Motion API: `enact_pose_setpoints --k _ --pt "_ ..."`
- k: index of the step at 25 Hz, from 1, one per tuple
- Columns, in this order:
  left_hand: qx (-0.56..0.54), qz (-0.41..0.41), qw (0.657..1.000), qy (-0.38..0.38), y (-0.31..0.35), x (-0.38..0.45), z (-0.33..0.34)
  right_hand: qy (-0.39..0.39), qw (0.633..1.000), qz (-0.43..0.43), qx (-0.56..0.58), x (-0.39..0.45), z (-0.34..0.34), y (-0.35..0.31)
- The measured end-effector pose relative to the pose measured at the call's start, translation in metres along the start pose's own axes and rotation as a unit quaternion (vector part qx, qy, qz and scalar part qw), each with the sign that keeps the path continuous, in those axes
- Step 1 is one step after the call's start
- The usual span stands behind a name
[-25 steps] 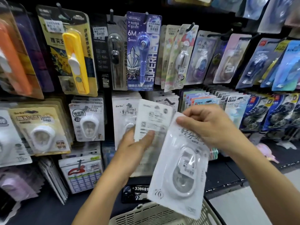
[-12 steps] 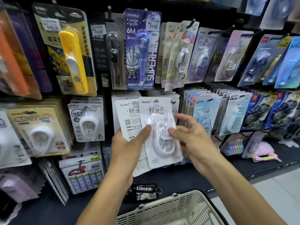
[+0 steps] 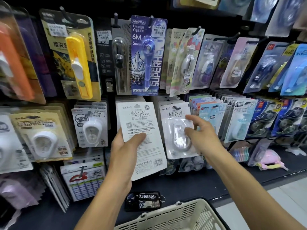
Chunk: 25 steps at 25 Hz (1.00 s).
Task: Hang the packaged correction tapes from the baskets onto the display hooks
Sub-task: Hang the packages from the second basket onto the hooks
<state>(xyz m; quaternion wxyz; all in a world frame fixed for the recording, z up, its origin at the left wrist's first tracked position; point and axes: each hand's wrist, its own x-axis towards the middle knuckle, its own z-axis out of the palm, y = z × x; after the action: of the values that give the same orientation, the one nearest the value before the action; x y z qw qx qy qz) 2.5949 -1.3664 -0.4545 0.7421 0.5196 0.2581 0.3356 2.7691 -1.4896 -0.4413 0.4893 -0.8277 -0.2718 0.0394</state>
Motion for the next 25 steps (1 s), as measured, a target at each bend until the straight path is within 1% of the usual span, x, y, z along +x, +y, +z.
enact_pose_setpoints --k 1,2,3,4,5,6,7,8,9,11,12,13,14,15,17,18,20,23,25 --pt "-0.005 0.0 1.0 -0.007 -0.001 0.0 0.001 0.038 0.997 -0.024 -0.067 -0.005 0.004 -0.006" --pt "-0.006 0.004 1.0 -0.006 -0.001 0.0 0.002 0.063 0.992 -0.067 -0.081 -0.012 0.008 -0.009" --pt "0.004 0.017 1.0 0.0 -0.001 -0.001 0.004 0.047 0.993 -0.099 -0.037 -0.021 0.013 -0.011" --pt "0.028 0.04 0.999 0.003 -0.001 0.0 0.006 -0.017 0.993 -0.109 0.034 -0.033 0.021 -0.014" --pt "0.059 0.063 0.996 -0.012 -0.003 -0.001 0.008 -0.115 0.983 -0.103 0.103 -0.046 0.028 -0.019" --pt "0.09 0.075 0.992 -0.053 -0.004 -0.003 0.01 -0.204 0.963 -0.085 0.152 -0.056 0.036 -0.02" --pt "0.119 0.076 0.984 -0.109 -0.007 -0.004 0.012 -0.249 0.95 -0.066 0.179 -0.06 0.041 -0.019" --pt "0.136 0.066 0.975 -0.163 -0.008 -0.005 0.012 -0.254 0.943 -0.059 0.208 -0.06 0.045 -0.016" --pt "0.145 0.059 0.966 -0.207 -0.009 -0.007 0.011 -0.235 0.94 -0.058 0.241 -0.058 0.046 -0.014" --pt "0.185 0.075 0.946 -0.255 -0.011 -0.01 0.009 -0.142 0.948 -0.057 0.279 -0.053 0.046 -0.01" --pt "0.223 0.098 0.936 -0.256 -0.012 -0.012 0.01 -0.091 0.952 -0.048 0.287 -0.051 0.044 -0.006" --pt "0.258 0.127 0.928 -0.239 -0.012 -0.014 0.012 -0.052 0.951 -0.029 0.303 -0.047 0.041 -0.002" --pt "0.285 0.154 0.923 -0.206 -0.012 -0.015 0.013 -0.03 0.943 -0.013 0.332 -0.042 0.038 0.002" --pt "0.291 0.169 0.926 -0.168 -0.012 -0.015 0.013 -0.01 0.934 0.006 0.356 -0.037 0.034 0.002" --pt "0.289 0.168 0.937 -0.105 -0.011 -0.012 0.009 0.011 0.928 0.03 0.37 -0.022 0.025 0.004" --pt "0.298 0.169 0.936 -0.079 -0.011 -0.01 0.007 0.018 0.934 0.028 0.355 -0.015 0.021 0.004" --pt "0.323 0.178 0.929 -0.04 -0.011 -0.004 0.003 0.016 0.95 0.007 0.31 -0.005 0.016 0.004" --pt "0.356 0.186 0.916 -0.013 -0.012 0.002 0.0 -0.005 0.953 -0.02 0.301 -0.001 0.011 0.009" --pt "0.414 0.197 0.889 0.001 -0.013 0.004 -0.003 -0.013 0.952 -0.033 0.305 -0.002 0.011 0.014"
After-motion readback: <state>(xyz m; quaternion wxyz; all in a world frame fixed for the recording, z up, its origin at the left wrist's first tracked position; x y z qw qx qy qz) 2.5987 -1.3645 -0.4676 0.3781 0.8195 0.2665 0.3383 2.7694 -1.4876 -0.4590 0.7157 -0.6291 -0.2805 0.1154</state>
